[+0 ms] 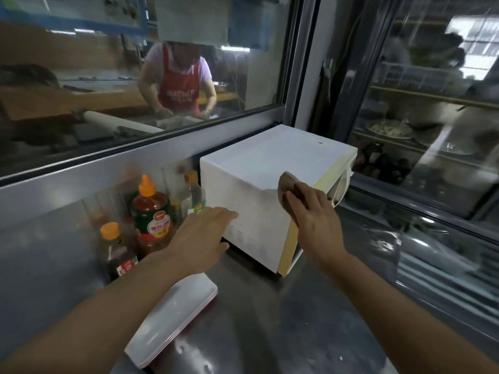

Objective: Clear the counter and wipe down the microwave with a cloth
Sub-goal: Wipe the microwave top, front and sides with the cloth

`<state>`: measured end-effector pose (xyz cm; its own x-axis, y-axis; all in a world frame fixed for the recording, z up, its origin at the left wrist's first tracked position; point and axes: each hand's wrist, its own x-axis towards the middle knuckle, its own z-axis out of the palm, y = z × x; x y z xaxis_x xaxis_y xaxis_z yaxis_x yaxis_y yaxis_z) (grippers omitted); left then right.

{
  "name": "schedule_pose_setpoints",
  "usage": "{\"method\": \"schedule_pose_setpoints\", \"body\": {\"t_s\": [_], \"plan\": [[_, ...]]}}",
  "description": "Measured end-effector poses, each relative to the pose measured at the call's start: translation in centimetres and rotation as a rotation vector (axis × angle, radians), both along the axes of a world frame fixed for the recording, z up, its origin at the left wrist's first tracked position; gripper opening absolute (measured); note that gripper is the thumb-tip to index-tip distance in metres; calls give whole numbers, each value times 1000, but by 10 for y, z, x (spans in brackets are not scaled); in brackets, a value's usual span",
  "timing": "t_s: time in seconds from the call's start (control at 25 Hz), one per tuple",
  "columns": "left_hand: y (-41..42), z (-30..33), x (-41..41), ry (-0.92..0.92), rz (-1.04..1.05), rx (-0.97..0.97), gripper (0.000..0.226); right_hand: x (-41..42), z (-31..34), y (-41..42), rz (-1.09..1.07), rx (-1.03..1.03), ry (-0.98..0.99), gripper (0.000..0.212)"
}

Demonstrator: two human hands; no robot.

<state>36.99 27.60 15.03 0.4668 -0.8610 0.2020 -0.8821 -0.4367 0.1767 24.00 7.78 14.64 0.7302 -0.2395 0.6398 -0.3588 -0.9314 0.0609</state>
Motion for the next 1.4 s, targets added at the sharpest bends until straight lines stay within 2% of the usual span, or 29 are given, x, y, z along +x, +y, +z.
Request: {"method": "schedule_pose_setpoints", "body": {"t_s": [0.12, 0.36, 0.56, 0.88, 0.96, 1.12, 1.24, 1.4], "plan": [[-24, -9, 19, 22, -3, -44, 65, 15, -25, -18, 64, -169, 50, 42], [-60, -10, 63, -92, -61, -103, 69, 24, -51, -32, -6, -300, 52, 54], [-80, -8, 108, -211, -8, 3, 77, 35, -48, -30, -93, -370, 60, 55], [-85, -33, 144, -195, -118, -159, 80, 60, -95, -25, -235, -499, -97, 60], [-86, -35, 145, -192, -127, -164, 80, 59, -108, -26, -224, -529, -20, 65], [-84, -32, 147, -221, -141, -133, 81, 50, -152, -12, -119, -631, 351, 57], [-82, -26, 151, -259, -185, -89, 80, 45, -148, -7, -148, -665, 488, 62], [-75, -11, 174, -318, -155, -3, 75, 76, -86, -13, -173, -591, 244, 61]]}}
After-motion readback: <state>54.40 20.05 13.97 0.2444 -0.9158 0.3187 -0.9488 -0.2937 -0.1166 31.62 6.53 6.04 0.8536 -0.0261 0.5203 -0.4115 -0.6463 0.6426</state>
